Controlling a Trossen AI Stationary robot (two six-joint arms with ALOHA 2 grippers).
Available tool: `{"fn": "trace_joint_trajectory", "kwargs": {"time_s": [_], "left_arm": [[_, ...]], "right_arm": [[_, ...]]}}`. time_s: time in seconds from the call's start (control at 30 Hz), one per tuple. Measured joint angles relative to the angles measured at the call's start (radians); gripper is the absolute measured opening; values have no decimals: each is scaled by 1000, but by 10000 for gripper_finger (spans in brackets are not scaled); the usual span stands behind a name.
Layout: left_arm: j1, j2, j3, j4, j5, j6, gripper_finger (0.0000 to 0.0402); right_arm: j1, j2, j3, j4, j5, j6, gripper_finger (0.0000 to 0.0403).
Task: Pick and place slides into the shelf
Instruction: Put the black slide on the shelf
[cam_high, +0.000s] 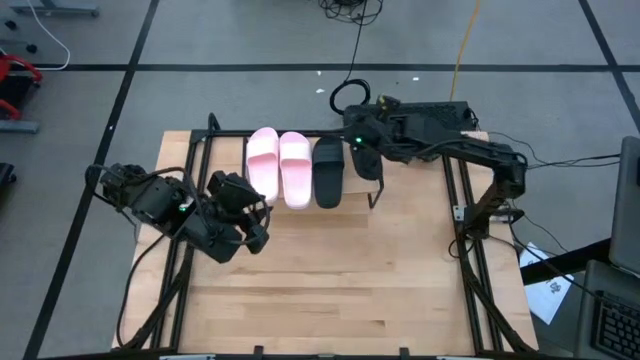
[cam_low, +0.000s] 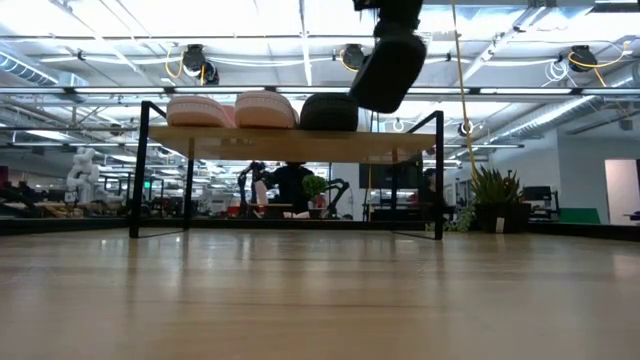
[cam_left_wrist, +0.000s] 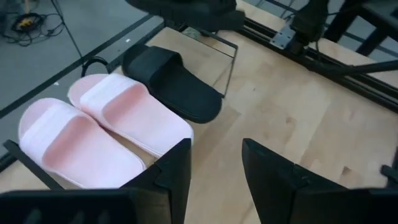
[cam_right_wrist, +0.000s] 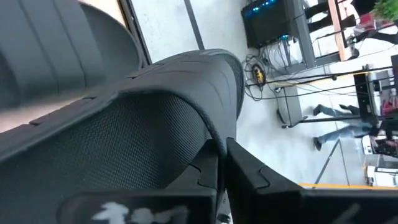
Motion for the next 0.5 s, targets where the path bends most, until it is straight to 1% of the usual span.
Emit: {"fn": "trace_joint_trajectory", "kwargs": {"time_s": [0.17,0.33,0.5], "left_arm": [[45,0,0,0,-6,54,145],[85,0,0,0,-6,95,145],[109,0,0,0,-2,130,145]], "right_arm": [[-15,63,0,40,-2,1,0],[-17,121,0,43,-1,1,0],[-17,146,0,37,2,8,0]]}}
